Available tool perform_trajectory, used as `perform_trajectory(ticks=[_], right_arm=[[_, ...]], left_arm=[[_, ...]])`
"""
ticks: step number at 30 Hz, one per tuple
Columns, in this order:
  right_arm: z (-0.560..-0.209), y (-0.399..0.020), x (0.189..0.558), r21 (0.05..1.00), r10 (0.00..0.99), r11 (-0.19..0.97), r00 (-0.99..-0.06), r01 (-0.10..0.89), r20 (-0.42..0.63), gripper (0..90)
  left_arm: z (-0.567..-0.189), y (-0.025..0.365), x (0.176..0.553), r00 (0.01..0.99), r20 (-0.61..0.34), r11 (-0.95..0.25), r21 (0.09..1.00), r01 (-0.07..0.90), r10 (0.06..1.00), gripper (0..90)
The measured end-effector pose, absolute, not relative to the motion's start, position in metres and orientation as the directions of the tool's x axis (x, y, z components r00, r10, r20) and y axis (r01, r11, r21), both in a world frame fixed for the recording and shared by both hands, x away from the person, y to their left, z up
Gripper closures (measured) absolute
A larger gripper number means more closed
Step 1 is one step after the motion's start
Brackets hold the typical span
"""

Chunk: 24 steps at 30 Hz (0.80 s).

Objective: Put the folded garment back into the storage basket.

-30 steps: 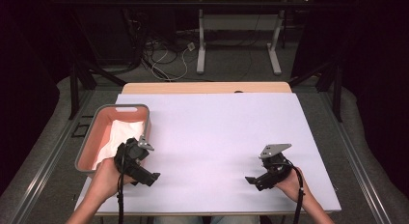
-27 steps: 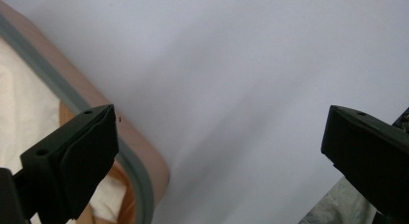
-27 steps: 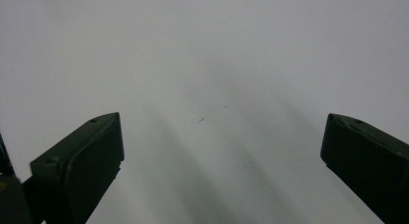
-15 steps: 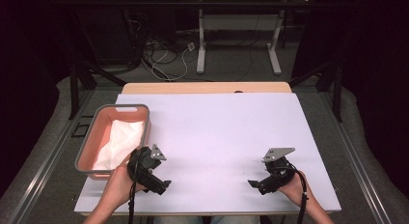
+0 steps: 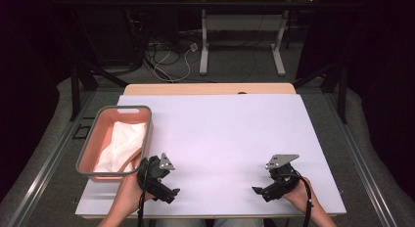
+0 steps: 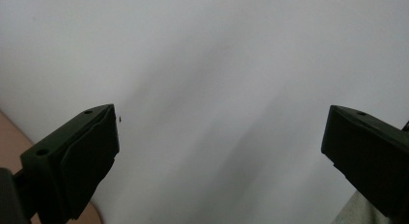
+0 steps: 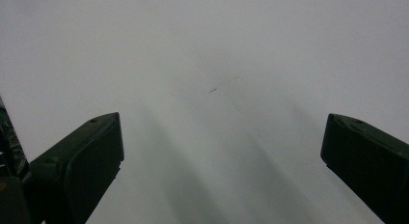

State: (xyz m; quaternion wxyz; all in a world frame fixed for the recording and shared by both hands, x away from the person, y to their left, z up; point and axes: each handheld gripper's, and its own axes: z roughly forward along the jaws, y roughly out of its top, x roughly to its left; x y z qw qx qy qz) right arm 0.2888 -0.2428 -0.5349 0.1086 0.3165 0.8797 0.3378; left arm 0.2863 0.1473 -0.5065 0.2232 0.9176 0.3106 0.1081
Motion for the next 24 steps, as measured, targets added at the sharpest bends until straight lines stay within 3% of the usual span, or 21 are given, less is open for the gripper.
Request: perform_trajectory(ticks=[24], right_arm=[[-0.539, -0.247, 0.280, 0.664, 0.634, 0.577, -0.773, 0.476, 0.004, 0.9]], left_arm=[[-0.541, 0.151, 0.271, 0.771, 0.072, -0.672, 0.545, 0.501, 0.633, 0.0]])
